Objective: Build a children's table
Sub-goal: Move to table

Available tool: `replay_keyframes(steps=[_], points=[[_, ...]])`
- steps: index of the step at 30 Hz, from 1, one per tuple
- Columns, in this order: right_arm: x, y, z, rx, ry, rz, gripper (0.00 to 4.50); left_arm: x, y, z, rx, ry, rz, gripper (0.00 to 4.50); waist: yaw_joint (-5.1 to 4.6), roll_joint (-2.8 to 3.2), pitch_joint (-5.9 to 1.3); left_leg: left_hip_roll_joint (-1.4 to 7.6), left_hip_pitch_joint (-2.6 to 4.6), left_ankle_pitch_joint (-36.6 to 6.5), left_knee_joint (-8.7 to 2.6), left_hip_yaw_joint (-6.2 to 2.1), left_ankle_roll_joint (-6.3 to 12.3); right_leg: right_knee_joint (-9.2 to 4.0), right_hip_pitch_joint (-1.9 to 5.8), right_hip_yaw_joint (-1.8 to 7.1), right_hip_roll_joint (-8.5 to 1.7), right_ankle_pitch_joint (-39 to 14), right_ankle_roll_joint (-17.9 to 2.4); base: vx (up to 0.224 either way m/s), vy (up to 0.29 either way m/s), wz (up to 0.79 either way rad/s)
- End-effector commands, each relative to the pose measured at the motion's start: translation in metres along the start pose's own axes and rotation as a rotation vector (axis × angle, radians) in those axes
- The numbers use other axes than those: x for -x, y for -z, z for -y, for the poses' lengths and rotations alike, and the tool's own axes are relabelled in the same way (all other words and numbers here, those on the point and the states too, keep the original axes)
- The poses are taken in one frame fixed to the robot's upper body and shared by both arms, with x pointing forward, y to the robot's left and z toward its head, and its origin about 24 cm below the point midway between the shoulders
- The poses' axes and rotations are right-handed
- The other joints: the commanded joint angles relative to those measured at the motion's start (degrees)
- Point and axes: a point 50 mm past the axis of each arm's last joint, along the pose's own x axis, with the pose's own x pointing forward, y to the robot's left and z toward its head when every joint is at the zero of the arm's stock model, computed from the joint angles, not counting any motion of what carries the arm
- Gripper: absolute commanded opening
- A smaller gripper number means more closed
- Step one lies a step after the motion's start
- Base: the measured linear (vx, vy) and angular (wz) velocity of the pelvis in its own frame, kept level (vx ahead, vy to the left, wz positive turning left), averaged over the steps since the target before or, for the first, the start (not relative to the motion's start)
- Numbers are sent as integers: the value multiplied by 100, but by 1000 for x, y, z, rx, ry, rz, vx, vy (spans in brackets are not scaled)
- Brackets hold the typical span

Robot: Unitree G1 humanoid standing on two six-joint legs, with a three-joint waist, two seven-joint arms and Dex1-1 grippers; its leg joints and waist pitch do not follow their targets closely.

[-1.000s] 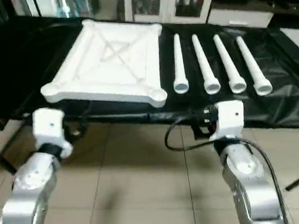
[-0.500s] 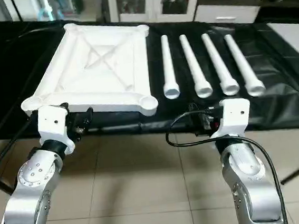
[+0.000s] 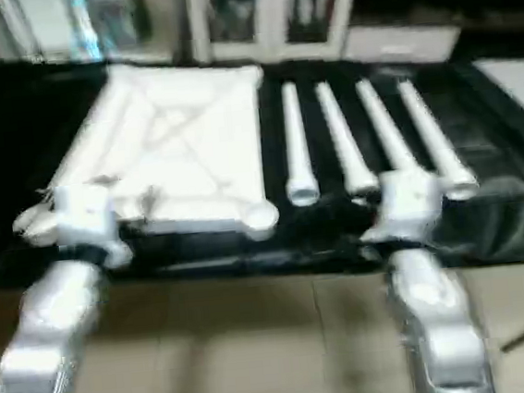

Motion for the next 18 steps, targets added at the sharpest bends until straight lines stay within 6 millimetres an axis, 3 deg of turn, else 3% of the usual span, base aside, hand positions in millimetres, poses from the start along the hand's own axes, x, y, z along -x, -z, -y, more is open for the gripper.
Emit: replay_keyframes(steps=[1,2,3,4,5,6,7,8,9,10,11,12,13,14,15,16,17,18], points=[[3,-2,12,14,37,7,442,-3,-7,11,-1,40,24,356,-165,56,-269,828,612,360,-763,-500,2399,-22,-525,88,-122,523,275,89,11,-9],[4,-2,12,17,35,8,442,-3,-7,11,0,40,26,356,-147,-68,-189,743,537,-261,-885,-296,2208,-309,-537,204,-217,1019,4,82,-15,-5],[4,-2,12,19,36,9,442,-4,-8,12,2,40,28,356,-137,-349,-163,434,364,-1223,-832,-6,1687,-989,-188,519,-421,1024,-104,82,-15,-5],[4,-2,12,19,36,9,442,-4,-8,12,2,40,28,356,-137,-349,-163,434,364,-1223,-832,-6,1687,-989,-188,519,-421,1024,-104,84,-92,9],[3,-3,12,6,44,12,442,-4,-8,12,6,40,27,356,137,-456,-165,-145,75,-906,390,240,813,-1753,359,1347,-1147,-2872,-153,105,-104,13],[3,-3,12,6,44,12,442,-4,-8,12,6,40,27,356,177,-444,-149,-110,-23,-585,474,175,569,-1763,448,1342,-1144,-3298,-387,105,-104,13],[3,-5,12,2,47,17,442,-4,-8,13,9,42,25,356,198,-447,-139,-123,-202,-154,487,94,258,-1651,624,1202,-968,-3085,-574,132,-57,-1],[2,-5,12,3,44,17,442,-4,-8,13,10,42,24,356,213,-390,-100,-71,-217,-87,436,66,205,-1645,622,1191,-988,-2753,-836,122,-21,3],[2,-5,11,3,44,17,442,-4,-8,13,10,42,24,356,220,-288,-31,53,-113,179,119,85,208,-1757,546,967,-750,-2160,-1619,122,-21,3],[2,-5,11,4,42,17,442,-4,-8,13,9,43,24,356,214,-204,-28,130,-33,250,-106,103,228,-1748,502,803,-623,-2097,-1710,116,31,17],[2,-5,11,4,36,15,442,-3,-8,13,7,43,25,356,139,18,-71,327,160,254,-553,145,174,-1677,489,368,-365,-1752,-1589,132,100,9],[3,-5,10,4,29,11,442,-3,-8,13,5,45,26,356,-78,218,-85,750,578,-1292,-905,-335,278,-1072,55,79,8,-1156,-1214,132,100,9],[3,-5,9,2,21,9,442,-3,-8,13,4,45,26,356,-161,240,-155,965,850,-1911,-994,-564,422,-674,-167,92,-17,-728,-1000,168,133,7],[3,-5,9,0,14,8,442,-3,-8,13,3,46,26,356,-189,215,-235,1050,1008,-2053,-978,-695,651,-482,-306,79,-67,-370,-776,171,98,9],[3,-5,8,0,3,4,442,-3,-8,13,0,48,27,356,-196,199,-200,924,927,-1594,-898,-625,1399,-279,-537,44,-115,270,-128,171,98,9],[3,-5,8,-3,-6,3,442,-3,-8,14,-2,49,28,356,-225,158,-241,888,999,-1272,-848,-613,1658,-272,-651,32,-141,429,-42,154,67,1],[3,-5,8,-3,-10,2,442,-3,-8,14,-3,50,28,356,-244,101,-269,808,989,-630,-822,-490,2015,-279,-766,37,-183,735,25,153,25,1],[4,-5,8,-1,-9,0,442,-3,-8,14,-4,51,29,356,-259,-55,-240,672,865,-292,-826,-251,2028,-539,-743,125,-279,1133,-132,153,25,1]])
